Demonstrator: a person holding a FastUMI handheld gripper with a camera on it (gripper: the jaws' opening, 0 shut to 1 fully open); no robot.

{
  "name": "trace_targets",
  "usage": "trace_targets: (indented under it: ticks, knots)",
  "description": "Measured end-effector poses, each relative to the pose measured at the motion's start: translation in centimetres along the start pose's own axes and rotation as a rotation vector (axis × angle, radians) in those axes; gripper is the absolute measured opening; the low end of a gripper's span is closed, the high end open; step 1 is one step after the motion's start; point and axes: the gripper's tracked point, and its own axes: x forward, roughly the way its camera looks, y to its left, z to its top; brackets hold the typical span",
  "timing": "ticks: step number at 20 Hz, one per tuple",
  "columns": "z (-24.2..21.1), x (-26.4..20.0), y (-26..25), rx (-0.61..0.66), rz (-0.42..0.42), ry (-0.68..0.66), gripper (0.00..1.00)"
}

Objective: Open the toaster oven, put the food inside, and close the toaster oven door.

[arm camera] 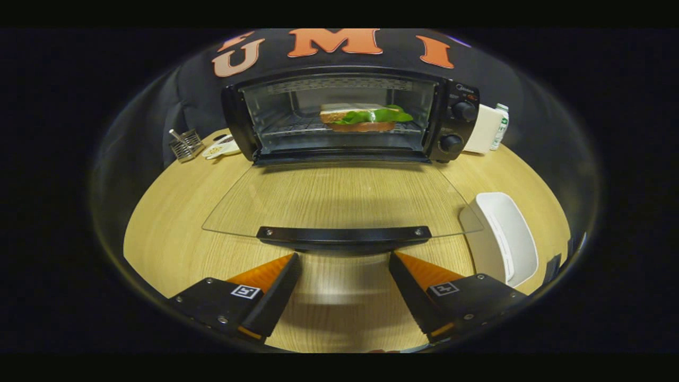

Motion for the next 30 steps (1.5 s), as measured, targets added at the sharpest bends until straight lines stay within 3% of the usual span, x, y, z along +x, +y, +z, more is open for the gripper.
trace_targets:
  ticks: [14,30]
  knots:
    - [2.7,-3.1,-0.2,0.044,0.019,-0.030,1.00]
    - [13.5,-4.8,-1.0,0.049,0.002,-0.202,0.99]
